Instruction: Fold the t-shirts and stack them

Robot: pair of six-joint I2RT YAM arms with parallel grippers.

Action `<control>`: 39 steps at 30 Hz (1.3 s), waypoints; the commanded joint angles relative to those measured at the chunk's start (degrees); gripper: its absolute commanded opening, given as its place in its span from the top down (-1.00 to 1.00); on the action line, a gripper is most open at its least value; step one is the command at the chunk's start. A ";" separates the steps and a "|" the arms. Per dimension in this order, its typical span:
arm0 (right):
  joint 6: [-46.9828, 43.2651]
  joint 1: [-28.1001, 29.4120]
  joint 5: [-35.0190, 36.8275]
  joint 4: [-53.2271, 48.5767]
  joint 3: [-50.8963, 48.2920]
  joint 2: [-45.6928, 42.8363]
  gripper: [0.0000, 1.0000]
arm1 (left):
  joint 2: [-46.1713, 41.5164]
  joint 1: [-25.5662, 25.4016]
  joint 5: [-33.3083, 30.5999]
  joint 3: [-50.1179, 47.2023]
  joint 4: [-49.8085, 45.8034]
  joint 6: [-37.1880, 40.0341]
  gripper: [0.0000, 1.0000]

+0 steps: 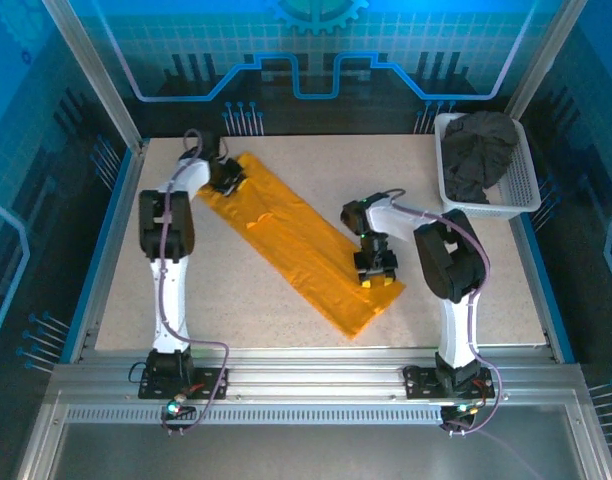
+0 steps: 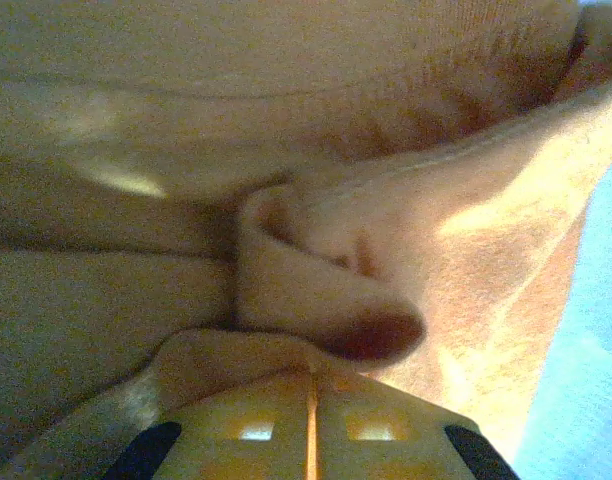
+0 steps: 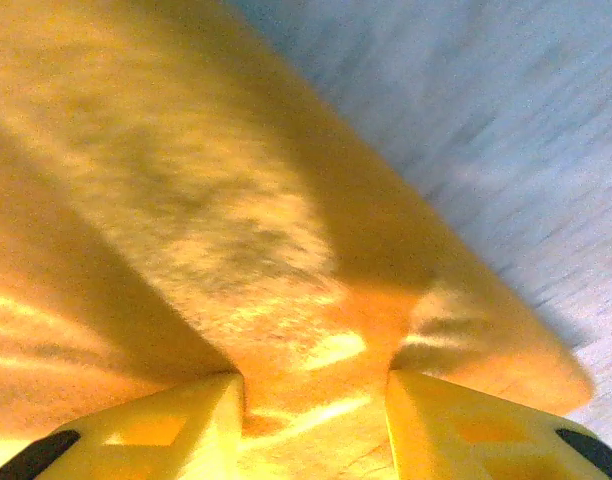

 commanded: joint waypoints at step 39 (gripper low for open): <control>13.21 9.39 -16.31 21.31 -24.99 -19.77 -0.01 | -66.15 -19.72 12.57 -75.09 -9.53 -2.01 0.10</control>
